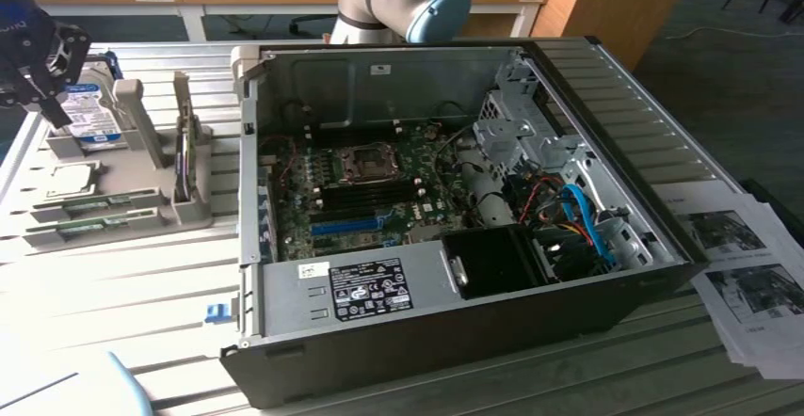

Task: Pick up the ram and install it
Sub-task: 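Pick up the ram and move it above insertion slot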

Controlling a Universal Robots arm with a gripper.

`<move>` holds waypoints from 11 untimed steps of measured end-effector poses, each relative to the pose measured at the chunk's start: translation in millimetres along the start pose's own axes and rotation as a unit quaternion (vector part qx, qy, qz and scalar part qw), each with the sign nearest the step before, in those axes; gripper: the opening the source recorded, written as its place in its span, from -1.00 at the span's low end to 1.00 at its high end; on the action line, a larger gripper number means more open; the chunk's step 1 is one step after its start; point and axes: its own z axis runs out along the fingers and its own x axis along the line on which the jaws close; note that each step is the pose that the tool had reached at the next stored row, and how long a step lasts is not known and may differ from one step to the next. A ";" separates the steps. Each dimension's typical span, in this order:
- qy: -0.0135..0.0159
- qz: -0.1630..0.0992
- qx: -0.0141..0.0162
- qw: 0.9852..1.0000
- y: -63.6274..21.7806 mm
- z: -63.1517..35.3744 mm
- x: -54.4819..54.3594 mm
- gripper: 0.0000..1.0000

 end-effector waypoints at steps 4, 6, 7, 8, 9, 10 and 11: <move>0.001 -0.033 -0.001 0.999 0.0 0.0 0.0 -0.81; 0.002 -0.049 -0.001 0.999 0.0 0.0 0.0 -0.81; 0.002 -0.057 -0.001 0.998 0.0 0.0 0.0 -0.81; 0.003 -0.066 -0.002 0.998 0.0 0.0 0.0 -0.81; 0.003 -0.074 -0.002 0.997 0.0 0.0 0.0 -0.81; 0.003 -0.082 -0.002 0.997 0.0 0.0 0.0 -0.81; 0.004 -0.090 -0.002 0.996 0.0 0.0 0.0 -0.81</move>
